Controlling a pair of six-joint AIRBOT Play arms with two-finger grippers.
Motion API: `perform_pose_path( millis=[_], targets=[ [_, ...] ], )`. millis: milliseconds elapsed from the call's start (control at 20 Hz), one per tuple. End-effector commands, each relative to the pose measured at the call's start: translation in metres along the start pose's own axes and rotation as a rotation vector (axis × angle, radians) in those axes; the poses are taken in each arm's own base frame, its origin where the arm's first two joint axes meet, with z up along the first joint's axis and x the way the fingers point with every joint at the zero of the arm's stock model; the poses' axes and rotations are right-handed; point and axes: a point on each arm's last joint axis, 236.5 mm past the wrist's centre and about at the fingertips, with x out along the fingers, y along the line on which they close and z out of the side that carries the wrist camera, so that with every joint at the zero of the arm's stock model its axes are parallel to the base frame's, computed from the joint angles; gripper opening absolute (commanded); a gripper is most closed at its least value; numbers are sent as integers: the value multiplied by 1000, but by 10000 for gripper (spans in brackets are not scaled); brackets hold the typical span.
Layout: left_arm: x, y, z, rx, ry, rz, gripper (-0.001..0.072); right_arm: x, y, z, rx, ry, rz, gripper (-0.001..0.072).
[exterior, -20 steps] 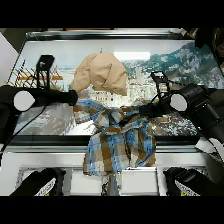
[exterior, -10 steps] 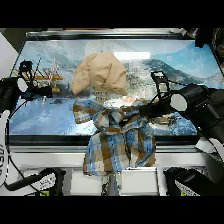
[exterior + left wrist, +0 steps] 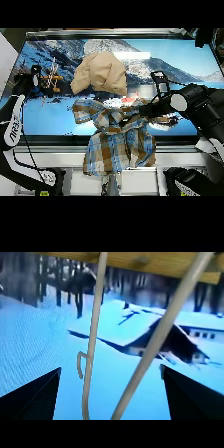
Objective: Fold the clothes and pants, and hang the long-sleeved shirts on hangers.
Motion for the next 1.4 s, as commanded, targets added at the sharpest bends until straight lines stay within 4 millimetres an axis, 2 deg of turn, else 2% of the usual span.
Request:
perform_pose_path(
  millis=[0,150,350,450,500,550,600,650,900,1000,1200,1350],
  targets=[
    [32,5,-7,53,47,51,672,0,0,0,-1,1,0,22],
    [43,2,-8,52,50,48,672,0,0,0,-1,1,0,22],
    [44,0,1,45,9,41,663,0,0,0,-1,1,0,23],
    [44,0,1,46,9,42,385,0,0,0,-1,1,0,23],
    [44,0,1,45,8,41,294,0,0,0,-1,1,0,23],
    [44,0,1,46,8,41,146,0,0,0,-1,1,0,23],
    [44,-1,2,46,7,41,39,0,0,0,-1,1,0,23],
    [44,-1,2,45,7,40,18,0,0,0,-1,1,0,22],
    [42,0,1,45,9,41,18,0,0,0,-1,1,0,22],
    [32,3,7,40,-13,45,18,0,0,0,-1,1,0,23],
    [-18,17,31,11,-121,56,17,0,0,0,-1,1,0,22],
    [-59,29,42,-11,-186,66,18,0,0,0,-1,1,0,23]
  ],
)
